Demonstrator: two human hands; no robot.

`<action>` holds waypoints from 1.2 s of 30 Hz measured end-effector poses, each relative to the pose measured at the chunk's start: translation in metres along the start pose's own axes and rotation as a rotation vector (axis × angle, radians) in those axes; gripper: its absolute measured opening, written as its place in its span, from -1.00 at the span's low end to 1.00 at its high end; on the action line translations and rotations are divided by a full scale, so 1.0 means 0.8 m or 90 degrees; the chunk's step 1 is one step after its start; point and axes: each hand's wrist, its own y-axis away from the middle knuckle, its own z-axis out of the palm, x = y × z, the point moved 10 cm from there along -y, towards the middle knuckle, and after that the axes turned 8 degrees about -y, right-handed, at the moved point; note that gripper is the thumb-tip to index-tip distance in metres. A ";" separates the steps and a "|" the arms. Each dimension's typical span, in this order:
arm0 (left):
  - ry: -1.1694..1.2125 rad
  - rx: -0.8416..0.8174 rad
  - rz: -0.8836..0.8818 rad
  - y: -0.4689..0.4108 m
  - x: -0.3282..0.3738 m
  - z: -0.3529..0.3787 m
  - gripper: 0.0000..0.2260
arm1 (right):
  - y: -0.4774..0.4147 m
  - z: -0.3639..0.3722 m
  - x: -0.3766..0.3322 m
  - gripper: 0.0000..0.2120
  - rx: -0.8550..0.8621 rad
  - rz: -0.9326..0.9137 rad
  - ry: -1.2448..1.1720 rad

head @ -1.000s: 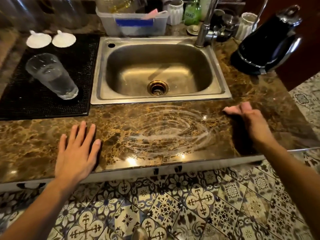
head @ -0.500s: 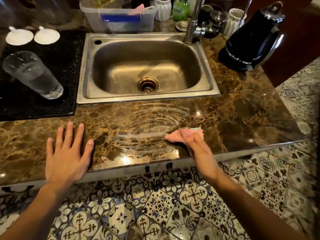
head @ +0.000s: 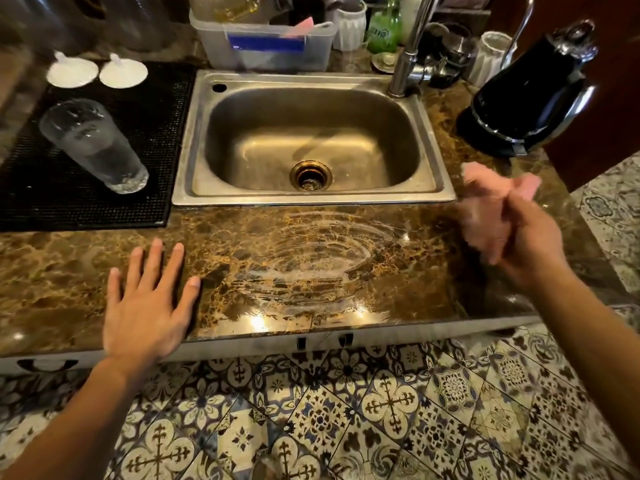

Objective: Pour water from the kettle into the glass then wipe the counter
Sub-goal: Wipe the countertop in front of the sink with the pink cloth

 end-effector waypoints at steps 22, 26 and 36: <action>0.007 0.001 0.003 -0.003 -0.003 0.001 -0.39 | 0.106 0.155 0.184 -0.56 -0.296 0.070 0.403; 0.006 0.004 0.006 -0.002 -0.003 0.001 -0.39 | 0.164 0.173 0.228 -0.65 -0.336 0.154 0.261; 0.005 0.014 0.001 -0.003 -0.004 0.002 -0.40 | 0.066 0.068 0.094 -0.68 -0.008 0.116 -0.109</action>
